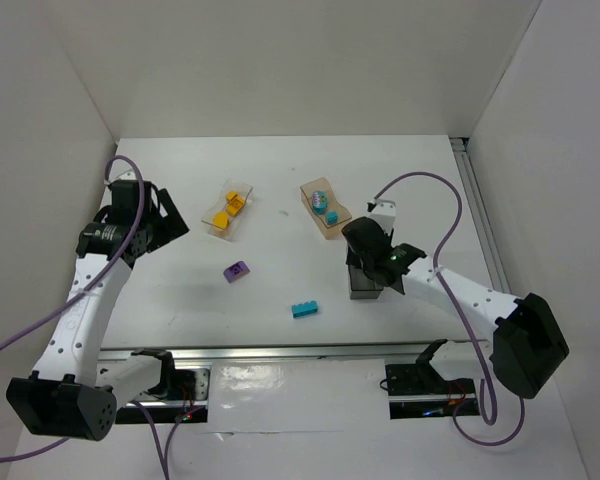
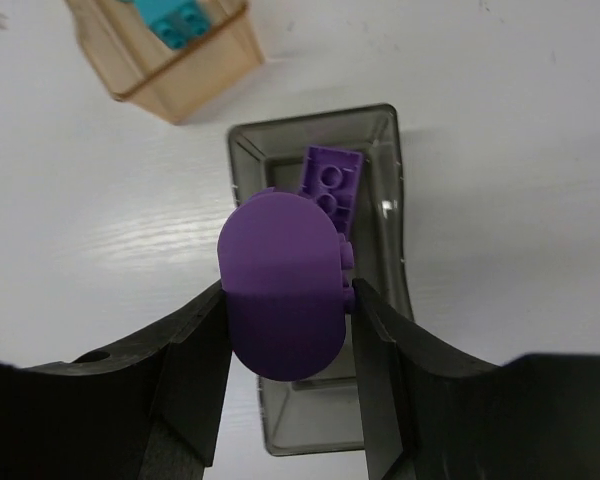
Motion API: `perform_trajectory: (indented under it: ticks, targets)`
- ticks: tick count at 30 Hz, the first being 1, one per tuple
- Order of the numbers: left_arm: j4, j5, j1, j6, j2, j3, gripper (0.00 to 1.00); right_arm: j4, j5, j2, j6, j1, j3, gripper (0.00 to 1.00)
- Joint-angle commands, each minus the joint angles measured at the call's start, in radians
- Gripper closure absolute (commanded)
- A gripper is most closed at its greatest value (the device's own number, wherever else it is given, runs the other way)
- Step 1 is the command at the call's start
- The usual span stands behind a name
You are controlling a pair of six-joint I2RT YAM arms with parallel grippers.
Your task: Sort the legos into containers by color
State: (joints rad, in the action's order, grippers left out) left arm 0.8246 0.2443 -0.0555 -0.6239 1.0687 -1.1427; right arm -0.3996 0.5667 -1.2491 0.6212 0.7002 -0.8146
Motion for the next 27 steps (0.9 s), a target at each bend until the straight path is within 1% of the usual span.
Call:
perform_trajectory:
  ticks: [1, 2, 4, 5, 6, 8, 9, 11, 12, 13, 15, 16, 18, 19, 20, 21, 23, 24, 27]
  targets:
    - [-0.036, -0.033, 0.005, 0.027, 0.010, 0.011, 0.06, 0.005, -0.033, 0.023, 0.020, -0.036, 0.023, 0.55]
    - [-0.036, -0.033, 0.005, 0.027, 0.010, 0.011, 0.06, 0.005, -0.033, 0.023, 0.020, -0.036, 0.034, 0.55]
    - [-0.036, -0.033, 0.005, 0.027, 0.010, 0.011, 0.06, 0.015, -0.033, 0.010, 0.011, -0.045, 0.034, 0.49]
    - [-0.036, -0.033, 0.005, 0.027, 0.010, 0.011, 0.06, -0.002, -0.033, 0.001, 0.011, -0.045, 0.022, 0.31]
    - [-0.036, -0.033, 0.005, 0.027, 0.010, 0.011, 0.06, -0.017, -0.004, -0.009, 0.023, -0.045, -0.003, 0.25]
    - [-0.036, -0.033, 0.005, 0.036, 0.010, 0.011, 0.06, -0.050, 0.022, -0.019, 0.032, -0.030, -0.027, 0.18]
    - [-0.036, -0.033, 0.005, 0.036, 0.010, 0.011, 0.06, -0.050, 0.056, -0.019, 0.032, -0.015, -0.052, 0.17]
    - [-0.036, -0.033, 0.005, 0.036, 0.010, 0.011, 0.06, -0.061, 0.076, -0.010, 0.032, 0.051, -0.080, 0.18]
    - [-0.036, -0.024, 0.005, 0.036, 0.010, 0.002, 0.06, -0.048, 0.076, -0.010, 0.032, 0.080, -0.092, 0.19]
    - [-0.036, -0.023, 0.005, 0.036, 0.001, 0.001, 0.06, -0.038, 0.076, -0.025, 0.008, 0.137, -0.121, 0.21]
    - [-0.036, -0.036, 0.005, 0.036, 0.000, 0.001, 0.06, 0.028, 0.047, -0.062, -0.037, 0.201, -0.152, 0.21]
    - [-0.036, -0.048, 0.005, 0.036, 0.000, 0.001, 0.06, 0.050, -0.003, -0.129, -0.073, 0.266, -0.190, 0.21]
    - [-0.036, -0.048, 0.005, 0.036, 0.000, 0.001, 0.06, 0.073, -0.057, -0.226, -0.116, 0.327, -0.247, 0.17]
    - [-0.036, -0.048, 0.005, 0.036, 0.000, 0.001, 0.06, 0.073, -0.067, -0.333, -0.127, 0.356, -0.314, 0.15]
    - [-0.036, -0.037, 0.005, 0.036, 0.000, 0.001, 0.06, 0.073, -0.079, -0.384, -0.162, 0.408, -0.348, 0.10]
    - [-0.036, -0.027, 0.005, 0.036, 0.000, 0.001, 0.06, 0.083, -0.091, -0.432, -0.179, 0.430, -0.378, 0.07]
    - [-0.027, -0.016, 0.005, 0.036, 0.000, 0.001, 0.06, 0.093, -0.116, -0.548, -0.211, 0.456, -0.460, 0.07]
    - [-0.027, -0.016, 0.005, 0.047, 0.000, 0.001, 0.06, 0.103, -0.137, -0.579, -0.224, 0.456, -0.477, 0.06]
    - [-0.018, -0.007, 0.005, 0.047, 0.000, -0.008, 0.06, 0.104, -0.160, -0.679, -0.235, 0.456, -0.557, 0.06]
